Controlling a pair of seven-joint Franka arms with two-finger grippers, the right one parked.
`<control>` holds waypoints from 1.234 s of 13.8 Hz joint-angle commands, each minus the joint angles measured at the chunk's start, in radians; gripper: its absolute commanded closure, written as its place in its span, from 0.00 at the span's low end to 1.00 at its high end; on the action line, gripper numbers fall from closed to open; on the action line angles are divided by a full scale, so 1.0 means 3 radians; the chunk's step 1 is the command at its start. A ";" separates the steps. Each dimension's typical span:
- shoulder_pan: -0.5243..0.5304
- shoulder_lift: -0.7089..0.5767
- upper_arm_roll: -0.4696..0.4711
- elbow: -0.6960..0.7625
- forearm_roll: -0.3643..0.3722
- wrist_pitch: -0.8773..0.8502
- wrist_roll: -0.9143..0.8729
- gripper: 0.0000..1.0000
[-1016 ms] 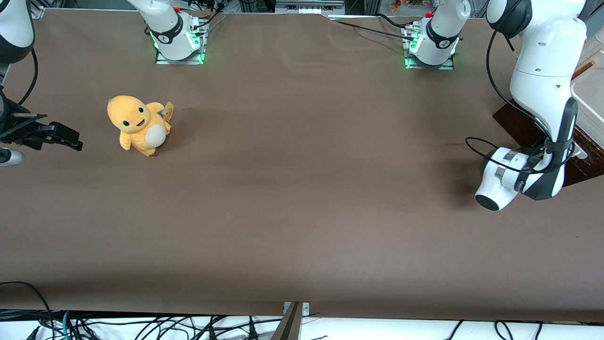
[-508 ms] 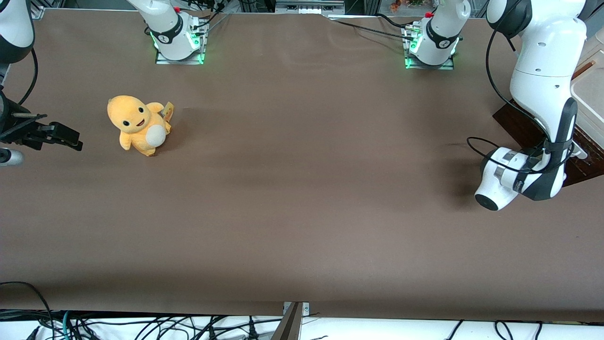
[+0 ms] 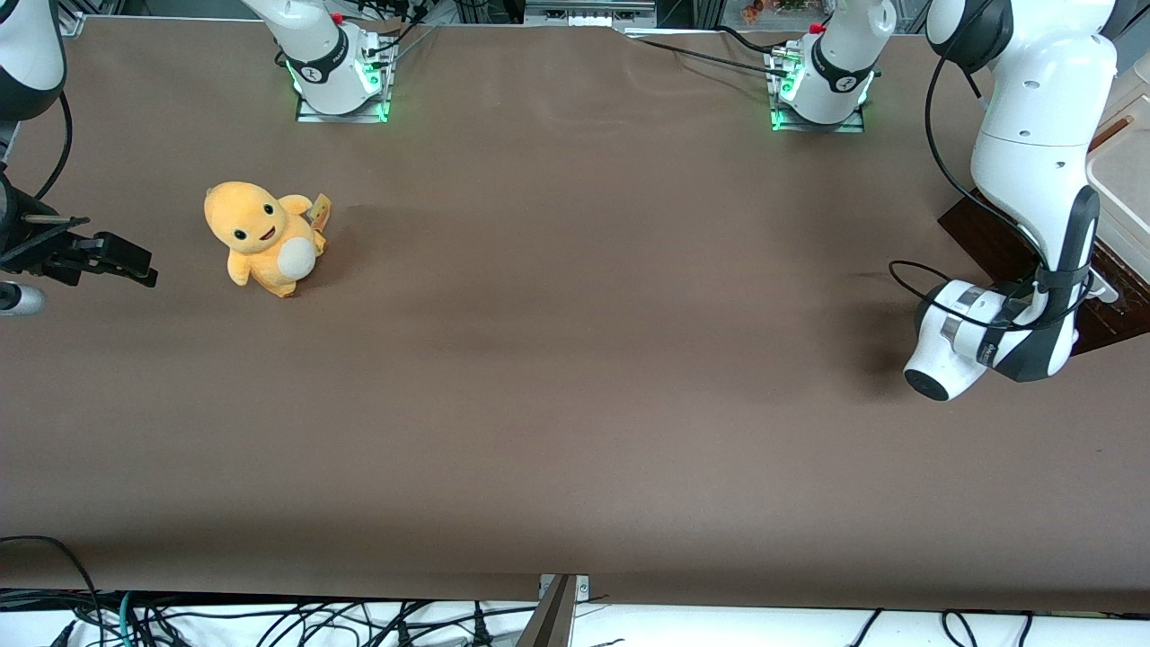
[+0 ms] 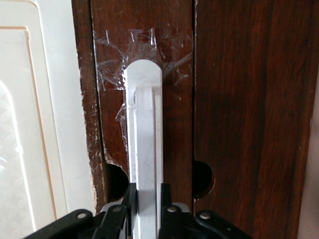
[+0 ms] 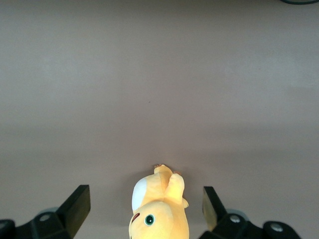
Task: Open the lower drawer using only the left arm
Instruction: 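Close the left gripper around the white bar handle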
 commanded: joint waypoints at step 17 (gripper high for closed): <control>-0.0133 -0.0028 -0.0048 0.0031 0.0045 -0.0122 0.0025 0.94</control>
